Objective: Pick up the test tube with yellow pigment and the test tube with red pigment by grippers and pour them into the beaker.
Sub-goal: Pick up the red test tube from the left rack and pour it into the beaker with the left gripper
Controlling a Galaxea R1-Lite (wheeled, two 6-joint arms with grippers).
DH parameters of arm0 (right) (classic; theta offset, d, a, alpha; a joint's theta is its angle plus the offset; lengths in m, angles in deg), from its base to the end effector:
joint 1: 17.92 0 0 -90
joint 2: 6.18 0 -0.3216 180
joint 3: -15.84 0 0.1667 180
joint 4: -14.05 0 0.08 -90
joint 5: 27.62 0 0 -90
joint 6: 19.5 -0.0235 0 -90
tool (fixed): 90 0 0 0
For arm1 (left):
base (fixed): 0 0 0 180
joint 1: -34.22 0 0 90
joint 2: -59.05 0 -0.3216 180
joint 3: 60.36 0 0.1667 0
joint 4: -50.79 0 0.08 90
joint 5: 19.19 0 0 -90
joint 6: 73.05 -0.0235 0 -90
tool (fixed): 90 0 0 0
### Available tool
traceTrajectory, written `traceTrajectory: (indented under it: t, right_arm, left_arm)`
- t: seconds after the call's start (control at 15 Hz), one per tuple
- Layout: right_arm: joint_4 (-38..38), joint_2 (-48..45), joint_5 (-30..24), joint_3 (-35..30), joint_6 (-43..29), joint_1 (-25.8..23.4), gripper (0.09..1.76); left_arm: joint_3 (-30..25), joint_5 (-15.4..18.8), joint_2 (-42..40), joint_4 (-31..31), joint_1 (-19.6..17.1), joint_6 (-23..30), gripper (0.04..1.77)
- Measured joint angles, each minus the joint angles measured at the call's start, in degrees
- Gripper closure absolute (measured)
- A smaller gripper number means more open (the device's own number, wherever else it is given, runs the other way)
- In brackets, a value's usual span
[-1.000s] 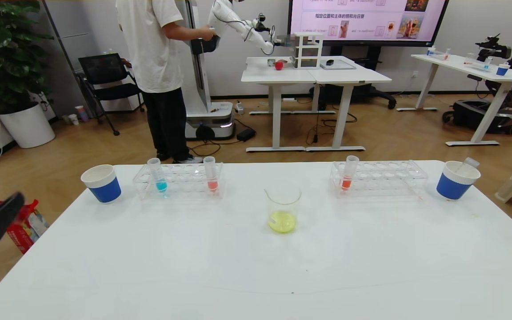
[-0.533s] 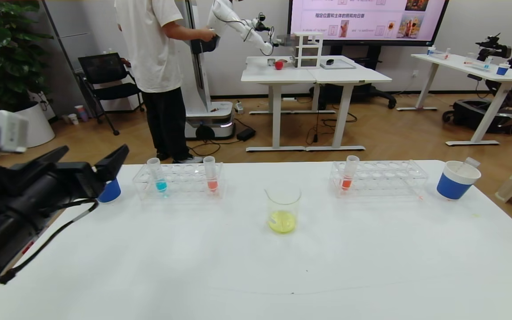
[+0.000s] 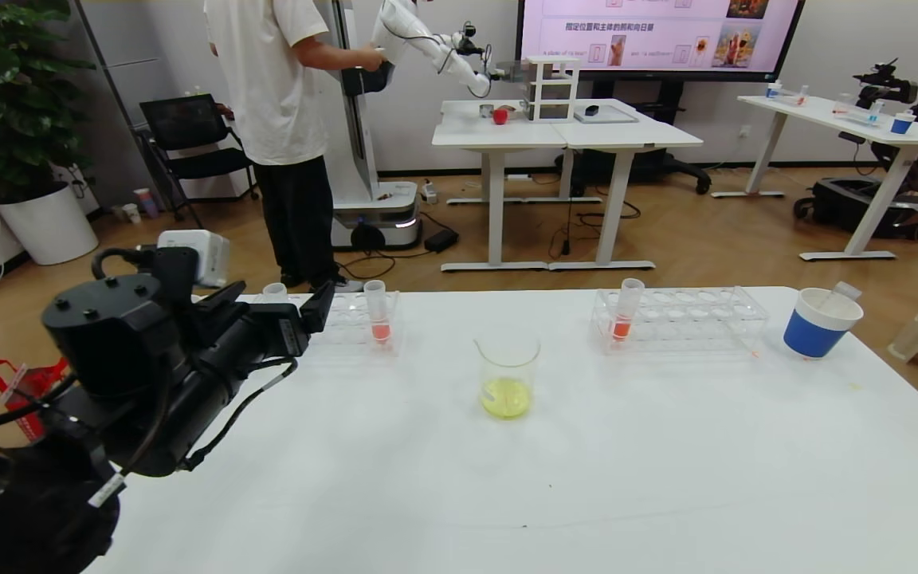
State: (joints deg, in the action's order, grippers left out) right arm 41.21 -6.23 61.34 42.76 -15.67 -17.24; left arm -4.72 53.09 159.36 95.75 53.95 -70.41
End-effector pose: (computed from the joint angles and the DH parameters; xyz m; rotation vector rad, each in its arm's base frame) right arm -0.0695 -0.0004 0.0750 -0.0668 0.0023 0.0301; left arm 0.2646 -0.0873 0.1997 -0.0477 -0.0040 -0.0352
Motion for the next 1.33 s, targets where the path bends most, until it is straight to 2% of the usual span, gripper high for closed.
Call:
traceTrajectory:
  t: [0.2, 0.53, 0.93, 1.33]
  right_arm:
    - [0.0, 0.0, 0.0, 0.0, 0.0, 0.0, 0.11]
    - [0.0, 0.0, 0.0, 0.0, 0.0, 0.0, 0.11]
    - [0.0, 0.0, 0.0, 0.0, 0.0, 0.0, 0.11]
    - [0.0, 0.0, 0.0, 0.0, 0.0, 0.0, 0.11]
  left_arm:
    - [1.6, -3.4, 6.6, 6.3, 2.5, 0.2, 0.06]
    - [4.4, -3.8, 17.5, 13.1, 4.9, 0.0, 0.06]
    - [10.4, -3.4, 25.4, 13.6, 5.1, 0.0, 0.06]
    - [24.1, -2.8, 31.9, 11.6, 3.3, -1.4, 0.06]
